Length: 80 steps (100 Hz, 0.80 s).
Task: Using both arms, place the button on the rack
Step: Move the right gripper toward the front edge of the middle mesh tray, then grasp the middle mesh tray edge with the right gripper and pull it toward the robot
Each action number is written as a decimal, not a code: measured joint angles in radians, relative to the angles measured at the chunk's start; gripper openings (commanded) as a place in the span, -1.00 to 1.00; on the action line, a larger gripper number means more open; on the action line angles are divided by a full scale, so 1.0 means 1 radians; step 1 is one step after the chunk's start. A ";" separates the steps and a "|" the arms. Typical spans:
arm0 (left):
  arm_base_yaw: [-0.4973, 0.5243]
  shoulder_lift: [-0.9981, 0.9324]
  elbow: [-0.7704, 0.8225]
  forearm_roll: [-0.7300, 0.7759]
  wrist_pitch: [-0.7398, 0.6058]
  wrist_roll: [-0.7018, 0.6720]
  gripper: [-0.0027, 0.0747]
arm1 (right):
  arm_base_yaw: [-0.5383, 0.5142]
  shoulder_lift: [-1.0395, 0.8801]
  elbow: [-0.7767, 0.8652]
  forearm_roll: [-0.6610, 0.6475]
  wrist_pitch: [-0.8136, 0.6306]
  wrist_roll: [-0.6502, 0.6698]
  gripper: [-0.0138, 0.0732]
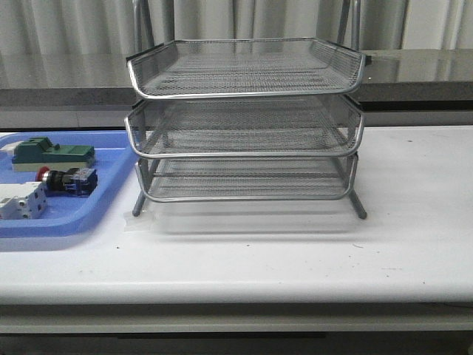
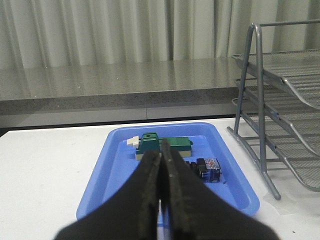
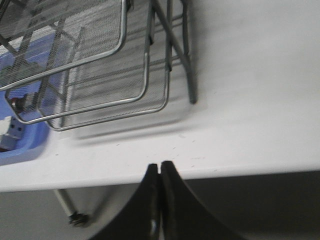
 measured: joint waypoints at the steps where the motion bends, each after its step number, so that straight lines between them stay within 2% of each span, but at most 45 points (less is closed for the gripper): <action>1: 0.000 0.000 0.000 0.000 0.000 0.000 -0.98 | 0.000 0.007 0.000 0.020 0.000 0.000 -0.82; 24: 0.000 0.000 0.000 0.000 0.000 0.000 -0.98 | 0.000 0.204 0.000 0.264 -0.037 0.000 -0.81; 38: 0.000 0.000 0.000 0.000 0.000 0.000 -0.98 | 0.000 0.306 0.000 0.362 -0.071 -0.053 -0.59; 51: 0.000 0.000 0.000 0.000 0.000 0.000 -0.98 | 0.000 0.382 0.000 0.501 -0.086 -0.181 -0.25; 58: 0.000 0.000 0.000 0.000 0.000 0.000 -0.98 | 0.000 0.420 0.000 0.595 -0.093 -0.276 -0.14; 80: 0.000 0.000 0.000 0.000 0.000 0.000 -0.98 | 0.000 0.540 -0.002 0.952 -0.108 -0.632 -0.05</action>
